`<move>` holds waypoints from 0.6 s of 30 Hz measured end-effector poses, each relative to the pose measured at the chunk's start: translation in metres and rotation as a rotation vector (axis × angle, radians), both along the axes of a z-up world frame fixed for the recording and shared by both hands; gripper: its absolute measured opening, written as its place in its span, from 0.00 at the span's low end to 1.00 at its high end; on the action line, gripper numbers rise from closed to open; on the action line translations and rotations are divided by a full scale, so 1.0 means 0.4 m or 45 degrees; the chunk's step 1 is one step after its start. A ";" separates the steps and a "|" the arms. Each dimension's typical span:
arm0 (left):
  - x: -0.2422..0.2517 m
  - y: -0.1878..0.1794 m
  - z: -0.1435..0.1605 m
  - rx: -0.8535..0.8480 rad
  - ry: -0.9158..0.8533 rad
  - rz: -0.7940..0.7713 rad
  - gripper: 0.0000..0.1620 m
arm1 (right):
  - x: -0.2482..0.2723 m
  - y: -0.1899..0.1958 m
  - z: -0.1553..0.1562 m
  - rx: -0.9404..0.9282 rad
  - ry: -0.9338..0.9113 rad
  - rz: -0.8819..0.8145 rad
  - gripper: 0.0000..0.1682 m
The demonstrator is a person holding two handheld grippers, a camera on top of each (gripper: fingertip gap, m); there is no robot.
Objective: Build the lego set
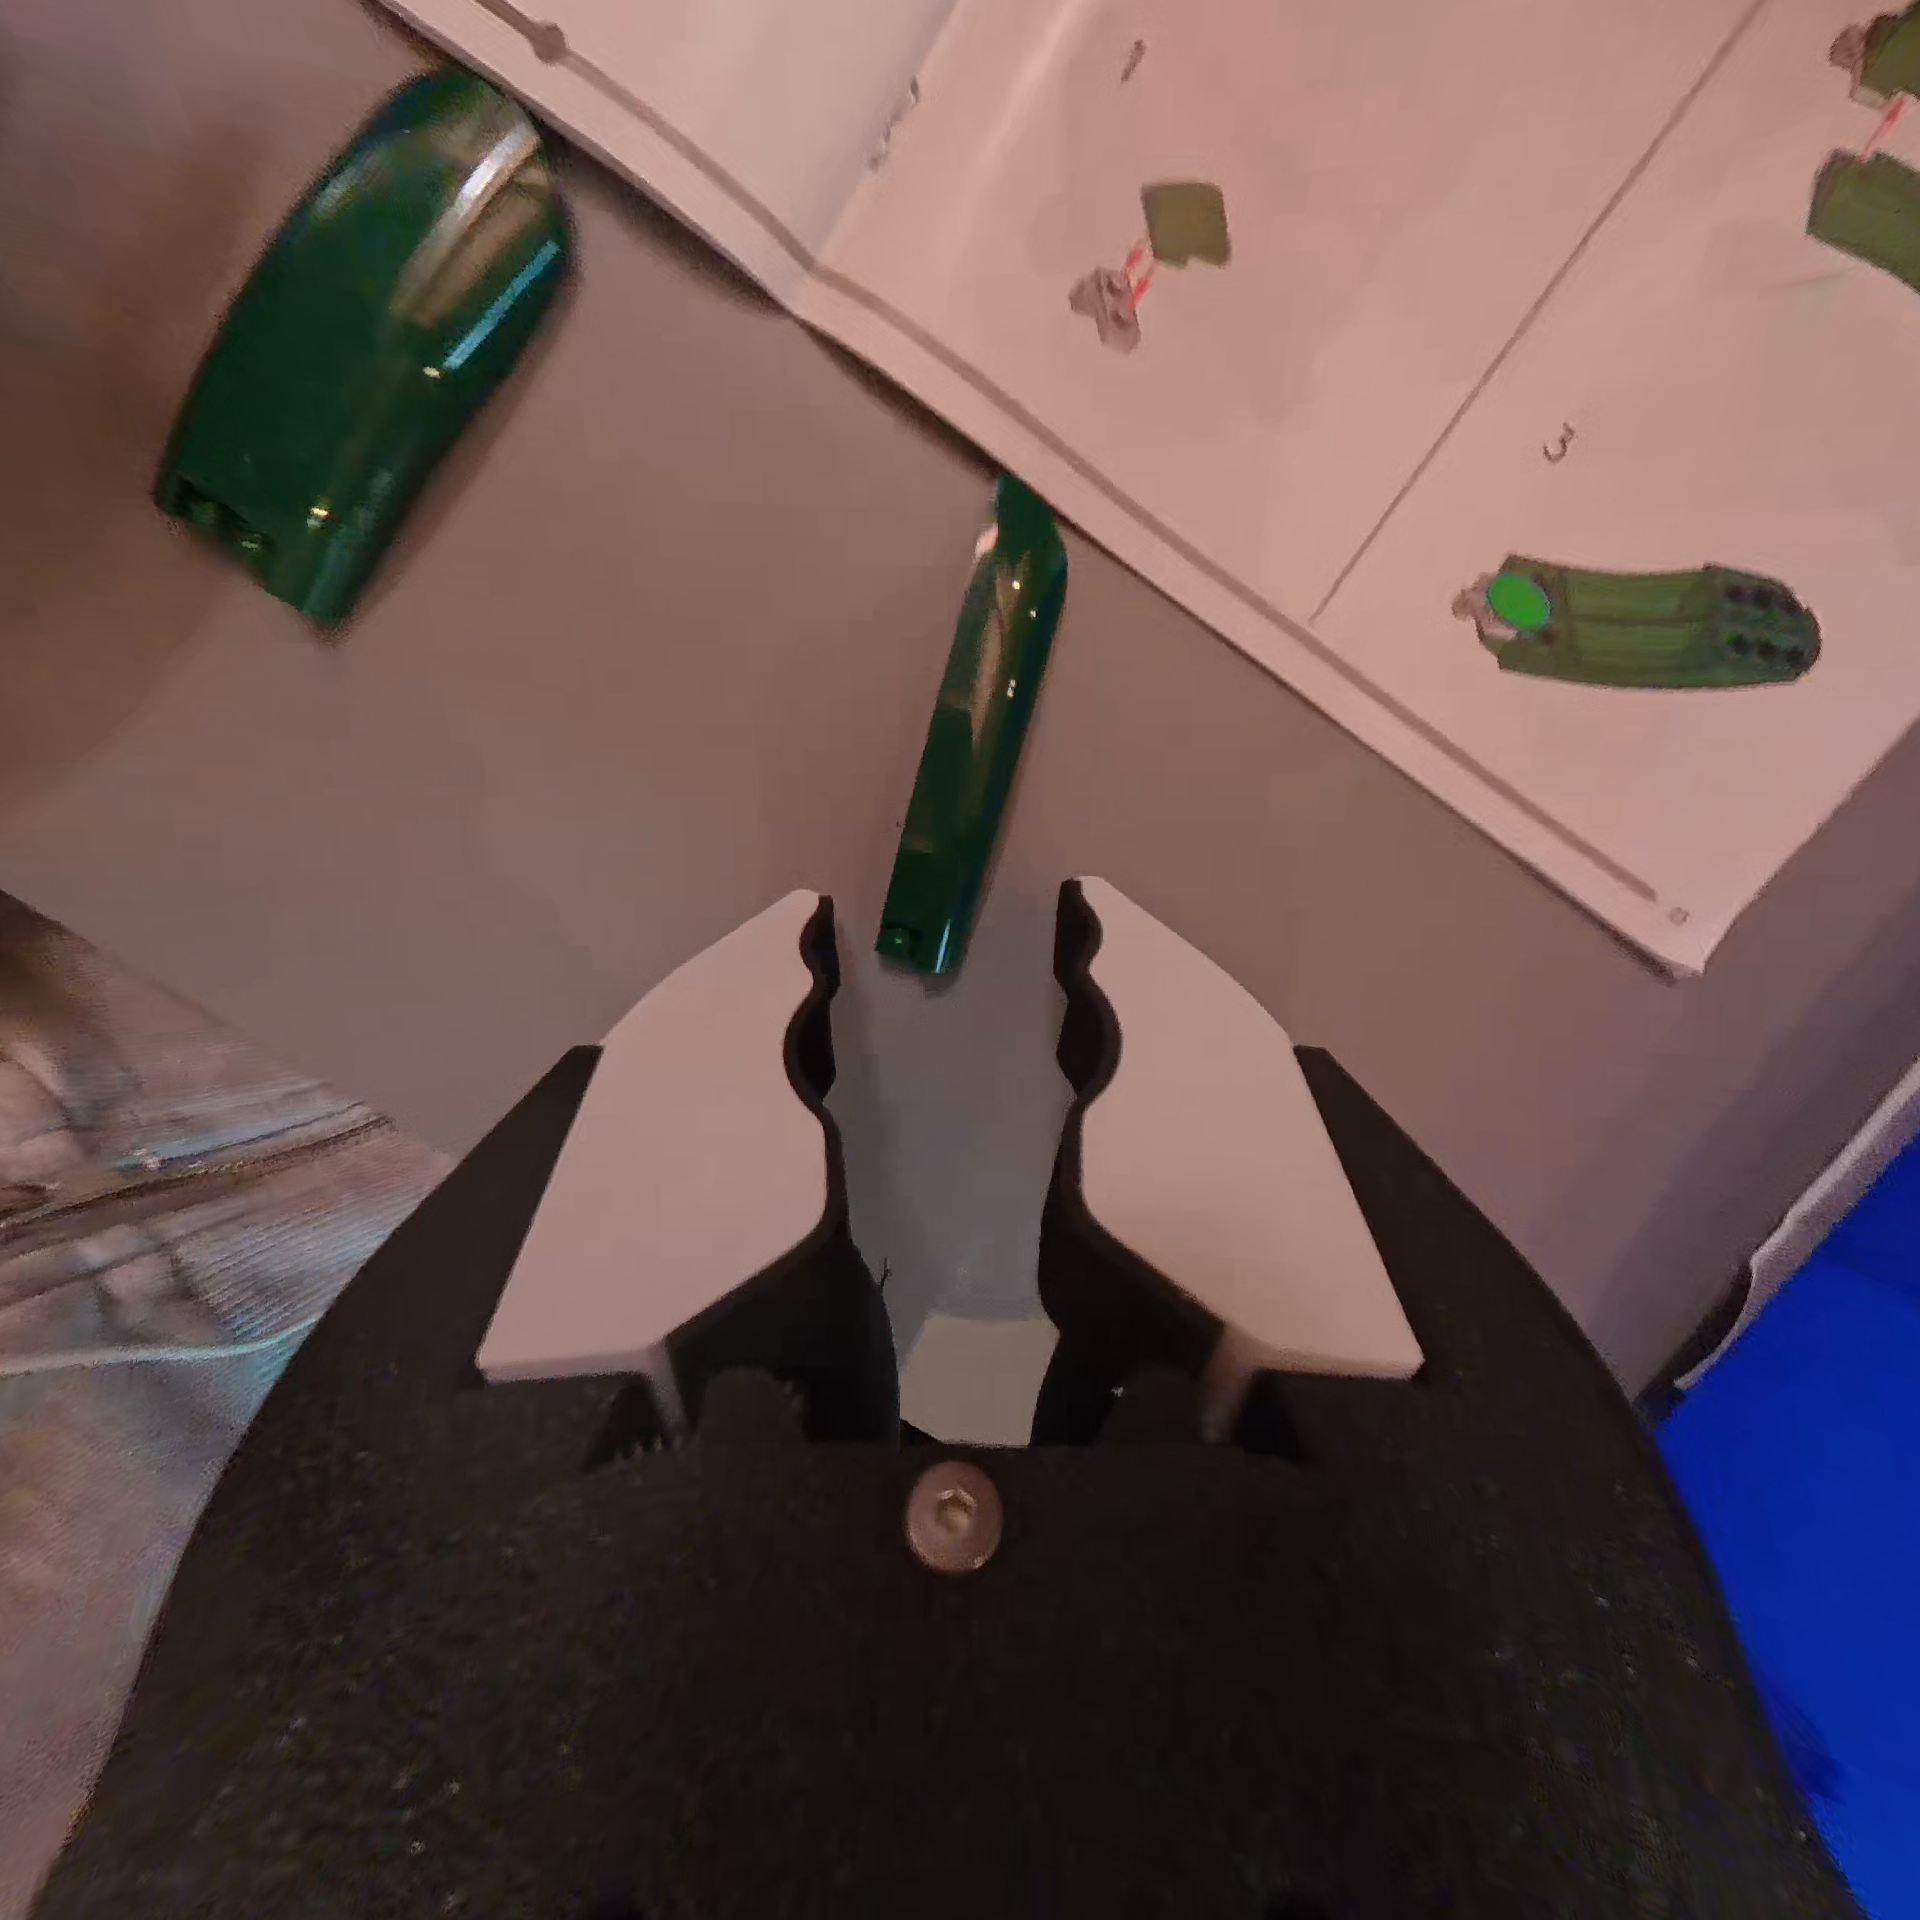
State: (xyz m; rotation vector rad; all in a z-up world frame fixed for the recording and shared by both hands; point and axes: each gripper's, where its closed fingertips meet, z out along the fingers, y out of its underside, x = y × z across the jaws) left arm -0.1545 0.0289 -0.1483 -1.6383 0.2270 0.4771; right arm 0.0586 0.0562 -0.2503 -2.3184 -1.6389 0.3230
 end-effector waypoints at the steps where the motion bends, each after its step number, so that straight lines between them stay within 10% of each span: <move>1: -0.001 0.000 -0.001 -0.003 0.001 0.004 0.17 | 0.005 0.000 -0.007 0.016 0.000 -0.024 0.22; 11: -0.003 0.005 -0.005 -0.019 0.054 0.035 0.16 | -0.001 -0.005 0.032 -0.043 0.155 -0.047 0.21; 18: -0.005 0.038 -0.004 -0.041 0.015 0.041 0.16 | 0.091 0.272 0.361 0.543 0.551 0.193 0.21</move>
